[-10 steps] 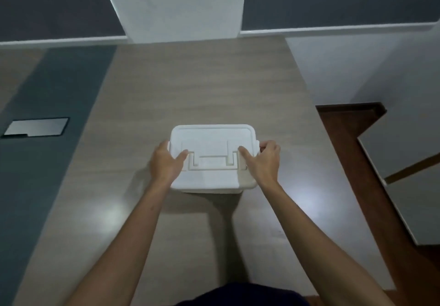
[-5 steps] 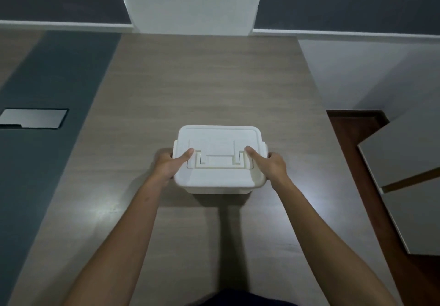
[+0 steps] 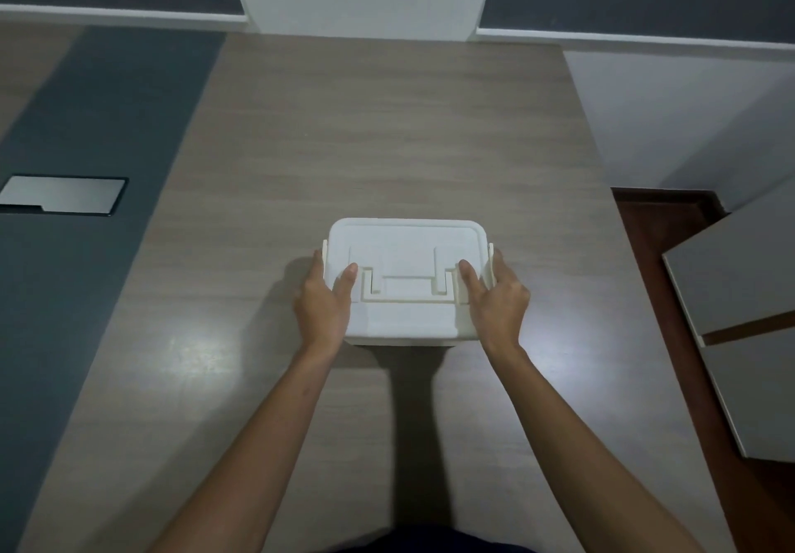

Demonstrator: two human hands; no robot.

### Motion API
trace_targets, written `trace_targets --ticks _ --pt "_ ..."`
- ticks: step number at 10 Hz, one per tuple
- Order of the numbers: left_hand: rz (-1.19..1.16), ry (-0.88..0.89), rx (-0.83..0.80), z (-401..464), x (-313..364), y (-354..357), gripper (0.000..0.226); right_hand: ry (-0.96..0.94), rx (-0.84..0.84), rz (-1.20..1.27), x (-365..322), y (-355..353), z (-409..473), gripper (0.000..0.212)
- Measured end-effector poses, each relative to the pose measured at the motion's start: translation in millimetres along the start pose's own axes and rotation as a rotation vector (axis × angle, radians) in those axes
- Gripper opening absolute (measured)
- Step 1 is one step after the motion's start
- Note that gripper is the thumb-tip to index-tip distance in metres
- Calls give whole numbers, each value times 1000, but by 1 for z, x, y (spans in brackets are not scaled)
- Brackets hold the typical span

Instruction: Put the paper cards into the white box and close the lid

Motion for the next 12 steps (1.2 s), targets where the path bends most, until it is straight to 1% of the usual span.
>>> trace_targets --ticks 2,4,5,6,7,8,9,10,11,12 --pt "24 9 16 34 19 8 63 8 -21 -3 -4 19 37 62" --pt "3 12 -37 79 47 21 54 25 -94 -58 -7 43 81 69" --pt "-27 6 -101 88 44 24 49 89 -92 33 -1 38 84 58" --pt "-208 -122 -126 84 20 15 64 313 57 335 20 23 45 46" --pt "-281 -248 -15 51 -35 5 71 250 9 175 48 25 -24 56" --pt "27 -89 -39 -1 -75 18 71 25 -348 -110 62 50 -94 65" --pt "394 196 -152 -37 -99 50 76 -165 -545 -371 71 69 -137 75" --pt "676 319 -219 -58 -119 71 77 -141 -618 -426 68 68 -139 78" --pt "802 358 -193 -60 -124 76 77 -6 -435 -147 44 43 -107 69" --pt "793 359 -159 -65 -118 77 75 71 -92 309 -11 -19 -53 56"
Point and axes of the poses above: each hand's wrist, its own z-axis towards the middle knuckle, its own y-axis out of the palm, x = y × z, the point moved 7 cm from there along z, towards the middle knuckle, and after that the axes turned 11 degrees about -y, right-handed, at the moved point
